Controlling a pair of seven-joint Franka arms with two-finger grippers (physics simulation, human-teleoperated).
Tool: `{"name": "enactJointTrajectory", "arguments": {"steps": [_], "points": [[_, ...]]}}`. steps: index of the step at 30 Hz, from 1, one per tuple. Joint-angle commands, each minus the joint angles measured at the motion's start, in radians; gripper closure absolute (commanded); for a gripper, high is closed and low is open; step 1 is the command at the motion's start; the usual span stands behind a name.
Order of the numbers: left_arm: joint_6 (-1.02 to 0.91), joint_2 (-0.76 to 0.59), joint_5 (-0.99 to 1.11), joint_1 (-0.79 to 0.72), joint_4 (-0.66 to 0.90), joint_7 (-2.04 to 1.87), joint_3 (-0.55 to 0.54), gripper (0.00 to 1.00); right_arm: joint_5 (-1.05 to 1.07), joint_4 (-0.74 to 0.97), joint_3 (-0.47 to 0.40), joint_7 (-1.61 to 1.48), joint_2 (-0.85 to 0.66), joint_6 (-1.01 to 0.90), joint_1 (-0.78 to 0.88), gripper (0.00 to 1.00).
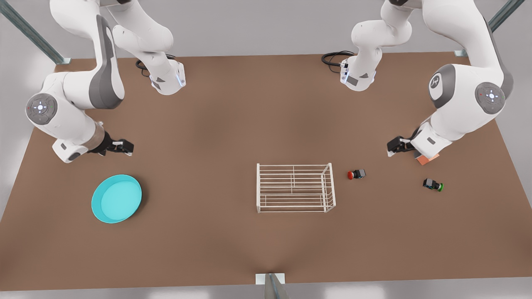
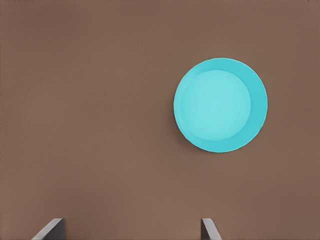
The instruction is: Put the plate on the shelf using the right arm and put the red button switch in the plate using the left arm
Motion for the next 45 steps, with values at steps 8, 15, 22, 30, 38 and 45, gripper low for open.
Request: {"name": "enactJointTrajectory", "arguments": {"steps": [8, 15, 22, 30, 38, 45], "points": [[-0.029, -0.013, 0.001, -0.002, -0.038, -0.03, 0.004, 0.0, 0.059, 0.076, -0.011, -0.235, 0.243, 0.147, -0.166, 0.0], [-0.077, -0.027, 0.004, -0.003, -0.038, -0.061, 0.001, 0.0, 0.154, 0.286, -0.01, -0.418, 0.527, 0.139, -0.298, 0.0], [-0.075, -0.024, 0.007, -0.003, -0.045, -0.061, 0.002, 0.0, 0.144, 0.4, -0.011, -0.568, 0.671, 0.139, -0.361, 0.0], [-0.075, -0.024, 0.007, -0.003, -0.045, -0.061, 0.001, 0.0, 0.114, 0.466, -0.042, -0.622, 0.778, 0.145, -0.364, 0.0], [-0.075, -0.024, 0.008, -0.003, -0.045, -0.061, 0.001, 0.0, 0.114, 0.507, -0.043, -0.698, 0.869, 0.184, -0.386, 0.0], [-0.075, -0.024, 0.008, -0.003, -0.045, -0.061, 0.001, 0.0, 0.101, 0.538, -0.05, -0.718, 0.898, 0.184, -0.377, 0.16]]}}
